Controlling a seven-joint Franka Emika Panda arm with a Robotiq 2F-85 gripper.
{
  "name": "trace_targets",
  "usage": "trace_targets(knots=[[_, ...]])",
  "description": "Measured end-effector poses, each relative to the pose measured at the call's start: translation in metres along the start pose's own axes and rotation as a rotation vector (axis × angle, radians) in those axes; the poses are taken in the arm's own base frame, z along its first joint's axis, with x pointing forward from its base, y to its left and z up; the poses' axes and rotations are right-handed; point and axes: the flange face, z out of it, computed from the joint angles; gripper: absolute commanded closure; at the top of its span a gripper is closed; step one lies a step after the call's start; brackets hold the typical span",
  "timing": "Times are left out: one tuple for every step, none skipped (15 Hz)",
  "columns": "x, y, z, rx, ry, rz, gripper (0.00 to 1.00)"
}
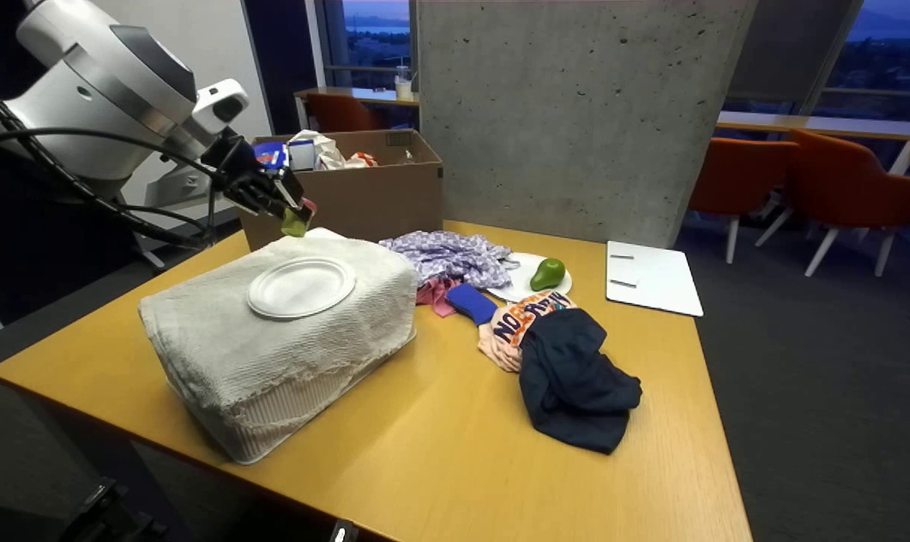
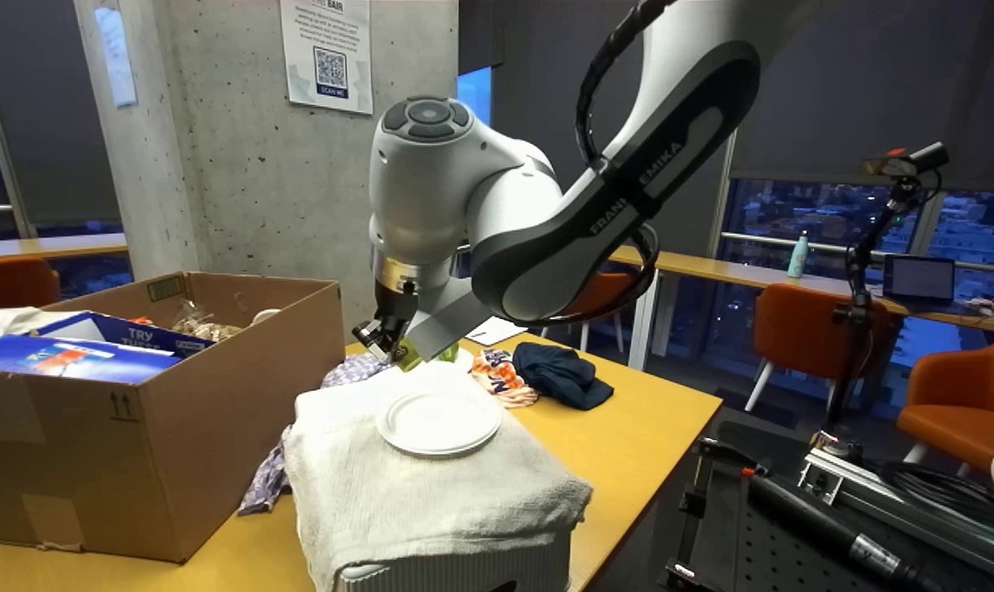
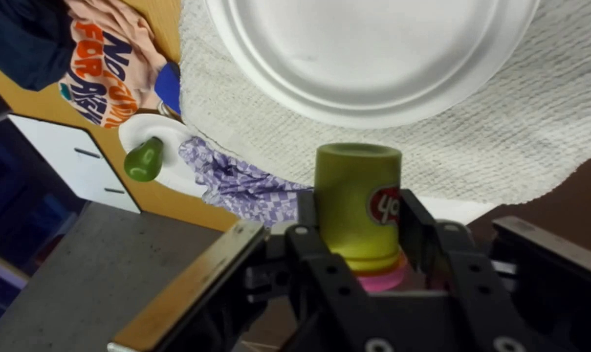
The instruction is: Flip over the bottle
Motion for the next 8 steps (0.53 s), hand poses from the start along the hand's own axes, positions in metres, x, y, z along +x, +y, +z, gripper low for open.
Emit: trace_targets(knots=[[-0.001,-0.001,-0.002,-0.025,0.030,0.013,0.82],[-0.003,0.000,-0.002,-0.047,0.058,0.025,0.82],[-0.006,0.001,-0.001,-0.066,0.082,0.033,0.82],[-0.011,0.002,0.000,-0.081,0.101,0.033,0.82],[-0.018,0.002,0.003,-0.094,0.117,0.030,0.82],[-0.026,0.000,0.006,-0.106,0.130,0.027,0.82],[-0.035,-0.003,0.009,-0.116,0.140,0.023,0.82],[-0.043,-0.007,0.011,-0.129,0.149,0.018,0.82]])
